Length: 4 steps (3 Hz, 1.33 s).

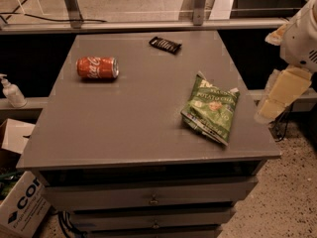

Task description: Move green jalapeno chip bag near coke can

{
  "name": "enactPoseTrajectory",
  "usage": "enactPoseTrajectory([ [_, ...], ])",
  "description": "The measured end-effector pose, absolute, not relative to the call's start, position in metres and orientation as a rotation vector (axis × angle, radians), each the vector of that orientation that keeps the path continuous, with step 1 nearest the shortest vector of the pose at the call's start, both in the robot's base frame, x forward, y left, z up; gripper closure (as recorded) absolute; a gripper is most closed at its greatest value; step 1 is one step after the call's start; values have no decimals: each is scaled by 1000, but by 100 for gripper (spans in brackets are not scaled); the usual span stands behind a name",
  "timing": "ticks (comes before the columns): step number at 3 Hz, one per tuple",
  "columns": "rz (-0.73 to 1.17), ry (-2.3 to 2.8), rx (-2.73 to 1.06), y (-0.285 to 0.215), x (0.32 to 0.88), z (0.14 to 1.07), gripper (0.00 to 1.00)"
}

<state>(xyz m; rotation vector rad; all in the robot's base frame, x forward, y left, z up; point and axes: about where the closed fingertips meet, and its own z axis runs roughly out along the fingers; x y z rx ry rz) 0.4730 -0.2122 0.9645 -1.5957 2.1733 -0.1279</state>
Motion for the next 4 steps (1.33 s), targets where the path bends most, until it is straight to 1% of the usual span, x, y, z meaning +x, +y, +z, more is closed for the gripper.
enactPoseTrajectory([
  [1,-128,2173,-1596,-212,473,964,0],
  [2,-85,2191,-1551,-202,487,948,0],
  [4,47,2271,-1468,-168,524,895,0],
])
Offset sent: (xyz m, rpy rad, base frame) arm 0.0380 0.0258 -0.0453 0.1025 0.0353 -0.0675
